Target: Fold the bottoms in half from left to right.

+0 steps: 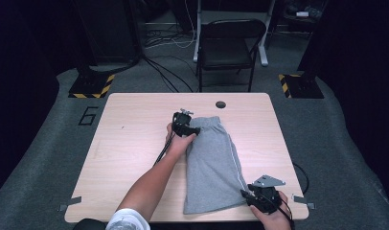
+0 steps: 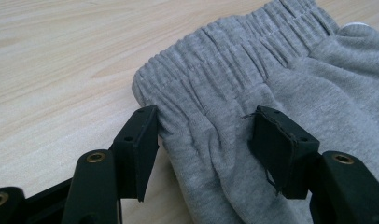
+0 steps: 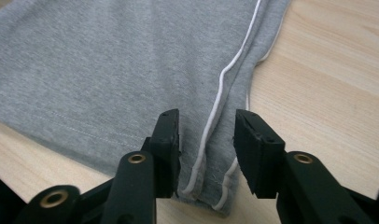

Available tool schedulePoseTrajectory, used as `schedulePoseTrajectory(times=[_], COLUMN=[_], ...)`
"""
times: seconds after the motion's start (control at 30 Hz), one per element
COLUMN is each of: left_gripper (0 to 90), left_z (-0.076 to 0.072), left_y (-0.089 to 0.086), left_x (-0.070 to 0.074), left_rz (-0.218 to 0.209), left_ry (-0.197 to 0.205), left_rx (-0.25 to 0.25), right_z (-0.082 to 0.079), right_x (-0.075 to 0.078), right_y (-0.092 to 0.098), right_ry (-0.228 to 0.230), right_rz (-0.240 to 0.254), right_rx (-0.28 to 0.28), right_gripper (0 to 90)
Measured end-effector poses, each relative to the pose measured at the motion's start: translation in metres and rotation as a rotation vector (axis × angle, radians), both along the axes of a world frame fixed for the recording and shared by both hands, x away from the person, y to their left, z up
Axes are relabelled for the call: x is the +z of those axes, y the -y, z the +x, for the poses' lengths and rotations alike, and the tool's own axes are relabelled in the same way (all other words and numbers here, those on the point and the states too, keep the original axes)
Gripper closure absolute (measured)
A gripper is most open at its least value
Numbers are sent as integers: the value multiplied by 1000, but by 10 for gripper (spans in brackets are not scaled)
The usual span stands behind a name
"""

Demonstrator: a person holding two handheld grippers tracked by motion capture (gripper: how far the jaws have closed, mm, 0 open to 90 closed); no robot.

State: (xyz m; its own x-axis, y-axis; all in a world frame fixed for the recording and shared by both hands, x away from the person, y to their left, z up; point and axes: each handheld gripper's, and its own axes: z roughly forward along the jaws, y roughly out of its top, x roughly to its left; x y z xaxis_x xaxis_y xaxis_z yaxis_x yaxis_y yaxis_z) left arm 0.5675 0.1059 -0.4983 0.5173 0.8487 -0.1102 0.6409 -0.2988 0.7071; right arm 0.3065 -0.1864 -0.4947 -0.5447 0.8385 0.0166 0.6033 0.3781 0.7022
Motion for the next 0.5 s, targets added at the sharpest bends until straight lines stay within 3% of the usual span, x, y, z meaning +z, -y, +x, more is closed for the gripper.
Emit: schedulePoseTrajectory(times=[0.23,0.5], left_gripper=[393,479], left_z=[-2,-3], left_y=[2,2], left_x=[-5,-12], left_rz=[3,6], left_ry=[-7,-42], left_rx=[0,5], right_z=[6,7], right_x=[-8,-11], right_y=[-2,-1], right_ry=[-56,-83], right_rz=[-3,4], right_rx=[-22,-28], right_gripper=[545,547])
